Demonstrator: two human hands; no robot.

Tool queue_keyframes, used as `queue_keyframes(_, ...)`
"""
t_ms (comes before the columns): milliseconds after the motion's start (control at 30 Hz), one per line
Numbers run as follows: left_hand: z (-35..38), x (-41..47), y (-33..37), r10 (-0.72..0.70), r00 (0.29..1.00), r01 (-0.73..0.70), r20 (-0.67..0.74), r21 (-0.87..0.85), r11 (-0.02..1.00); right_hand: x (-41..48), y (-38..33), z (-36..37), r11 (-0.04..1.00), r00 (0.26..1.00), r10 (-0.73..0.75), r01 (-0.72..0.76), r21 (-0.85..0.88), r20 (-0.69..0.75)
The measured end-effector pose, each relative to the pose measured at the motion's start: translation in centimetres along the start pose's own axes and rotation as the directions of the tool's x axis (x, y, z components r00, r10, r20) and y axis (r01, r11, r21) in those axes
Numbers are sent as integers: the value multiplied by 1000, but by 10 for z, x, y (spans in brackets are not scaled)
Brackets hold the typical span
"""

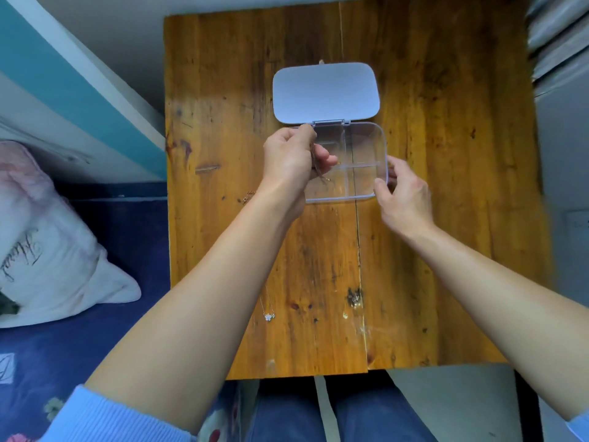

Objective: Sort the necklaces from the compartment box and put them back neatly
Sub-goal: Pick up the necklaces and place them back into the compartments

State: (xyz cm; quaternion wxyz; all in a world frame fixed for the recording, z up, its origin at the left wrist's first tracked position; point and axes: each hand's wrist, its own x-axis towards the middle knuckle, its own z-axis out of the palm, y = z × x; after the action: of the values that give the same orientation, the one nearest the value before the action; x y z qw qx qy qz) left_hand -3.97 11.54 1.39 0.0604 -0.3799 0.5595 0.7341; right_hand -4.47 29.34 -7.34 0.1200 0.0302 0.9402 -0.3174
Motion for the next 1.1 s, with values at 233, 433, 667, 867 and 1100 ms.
queue_keyframes(233, 10, 9, -28, -55, 998, 56, -12, 120, 991, 2, 0, -1, 1000, 1000, -4, 4, 2, 5)
queue_keyframes(433, 7, 16, -42, 35, 999, -40, 21, 499, 866, 3, 0, 0, 1000, 1000, -14, 14, -21, 5)
queue_keyframes(667, -11, 12, -41, 225, 974, -194, 20, 579, 792, 4, 2, -2, 1000, 999, -3, 3, -12, 34)
queue_keyframes(867, -86, 7, -55, 276, 938, -107, -211, 581, 807, -30, 1, -12, 995, 986, -93, 89, -35, -141)
queue_keyframes(1100, -138, 18, -68, 47, 995, 36, -84, 775, 631, -118, -10, 36, 971, 968, -192, 211, -109, 161)
